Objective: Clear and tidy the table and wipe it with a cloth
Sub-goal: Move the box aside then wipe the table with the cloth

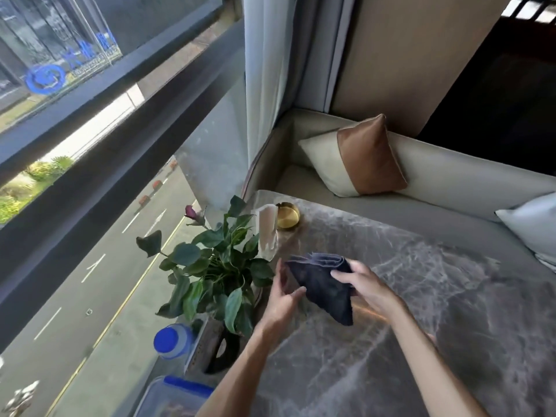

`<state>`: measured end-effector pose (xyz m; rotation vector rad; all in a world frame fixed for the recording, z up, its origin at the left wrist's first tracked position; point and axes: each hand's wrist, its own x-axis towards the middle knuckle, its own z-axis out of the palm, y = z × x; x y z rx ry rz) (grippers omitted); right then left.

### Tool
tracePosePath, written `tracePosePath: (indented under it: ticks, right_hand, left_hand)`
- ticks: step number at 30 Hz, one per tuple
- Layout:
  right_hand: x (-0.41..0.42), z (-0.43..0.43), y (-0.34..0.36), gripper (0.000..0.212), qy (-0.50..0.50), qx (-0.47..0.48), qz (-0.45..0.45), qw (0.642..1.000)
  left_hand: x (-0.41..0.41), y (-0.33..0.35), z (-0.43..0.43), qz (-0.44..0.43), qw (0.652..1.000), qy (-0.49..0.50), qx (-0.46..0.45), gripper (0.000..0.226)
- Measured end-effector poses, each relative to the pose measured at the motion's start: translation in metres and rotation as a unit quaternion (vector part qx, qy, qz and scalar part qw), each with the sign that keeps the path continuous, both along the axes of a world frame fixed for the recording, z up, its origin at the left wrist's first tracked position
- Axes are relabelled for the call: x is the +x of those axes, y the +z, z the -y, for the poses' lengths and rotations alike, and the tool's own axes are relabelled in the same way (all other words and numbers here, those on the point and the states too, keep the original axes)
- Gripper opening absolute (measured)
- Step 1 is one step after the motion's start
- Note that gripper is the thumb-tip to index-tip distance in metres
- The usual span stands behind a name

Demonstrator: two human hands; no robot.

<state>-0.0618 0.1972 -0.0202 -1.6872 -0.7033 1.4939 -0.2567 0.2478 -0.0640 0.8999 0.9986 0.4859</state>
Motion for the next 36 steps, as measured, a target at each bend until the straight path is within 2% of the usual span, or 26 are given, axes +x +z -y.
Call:
tracePosePath:
  ticks: [2,5,7,9,11,13,14,16,19,21,22,24,26,28,30,31,33,36]
  right_hand:
    - [0.012,-0.006,0.004,0.028,0.053,-0.064,-0.018,0.996]
    - [0.025,-0.01,0.002,0.024,0.121,-0.127,-0.036,0.984]
    - [0.032,-0.011,0.002,0.023,0.167,-0.141,-0.02,0.976]
    - [0.038,-0.011,-0.001,0.024,0.191,-0.136,-0.001,0.972]
    - [0.038,-0.01,-0.007,0.025,0.176,-0.113,-0.003,0.978]
    - [0.034,-0.01,-0.013,0.024,0.152,-0.066,-0.003,0.986]
    - [0.031,-0.009,-0.015,0.023,0.147,-0.034,0.019,0.988]
    - [0.026,-0.002,-0.02,0.027,0.138,0.032,0.08,0.987]
    - [0.014,0.02,-0.042,0.048,0.115,0.108,0.201,0.967]
    - [0.0,0.038,-0.067,0.055,0.168,0.105,0.295,0.935]
    - [-0.009,0.048,-0.078,0.06,0.214,0.081,0.322,0.919]
    - [-0.026,0.069,-0.1,0.065,0.262,0.014,0.352,0.899]
    - [-0.036,0.083,-0.113,0.063,0.155,-0.043,0.365,0.917]
    - [-0.042,0.086,-0.117,0.048,0.01,-0.1,0.365,0.925]
    - [-0.046,0.08,-0.12,0.033,-0.072,-0.149,0.334,0.928]
    - [-0.048,0.076,-0.121,0.032,-0.094,-0.164,0.3,0.935]
    - [-0.057,0.067,-0.123,0.035,-0.121,-0.184,0.248,0.943]
    - [-0.073,0.058,-0.13,0.028,-0.139,-0.206,0.226,0.942]
  left_hand:
    - [-0.003,-0.013,-0.004,0.063,0.995,-0.046,-0.061,0.084]
    - [-0.003,-0.022,-0.002,0.072,0.984,-0.139,-0.083,0.093]
    - [0.003,-0.025,-0.005,0.06,0.982,-0.162,-0.075,0.082]
    - [0.01,-0.017,-0.011,0.01,0.981,-0.188,-0.038,0.064]
    - [0.018,-0.008,-0.018,-0.089,0.962,-0.242,0.085,0.042]
    - [0.023,0.001,-0.025,-0.217,0.891,-0.272,0.291,0.029]
    - [0.023,0.005,-0.027,-0.254,0.851,-0.257,0.382,0.026]
    - [0.022,0.011,-0.026,-0.295,0.793,-0.212,0.489,0.028]
    - [0.017,0.002,-0.004,-0.395,0.699,-0.207,0.559,0.033]
    - [0.011,-0.014,0.02,-0.481,0.646,-0.272,0.527,0.039]
    - [0.006,-0.024,0.033,-0.51,0.635,-0.318,0.485,0.042]
    - [-0.004,-0.043,0.054,-0.538,0.646,-0.365,0.399,0.042]
    - [-0.01,-0.052,0.064,-0.55,0.686,-0.332,0.341,0.038]
    - [-0.011,-0.054,0.063,-0.552,0.729,-0.253,0.316,0.029]
    - [-0.008,-0.056,0.055,-0.548,0.769,-0.19,0.269,0.032]
    - [-0.006,-0.058,0.049,-0.542,0.787,-0.173,0.239,0.038]
    - [-0.001,-0.064,0.038,-0.54,0.803,-0.159,0.194,0.045]
    - [0.006,-0.068,0.031,-0.549,0.803,-0.155,0.171,0.045]
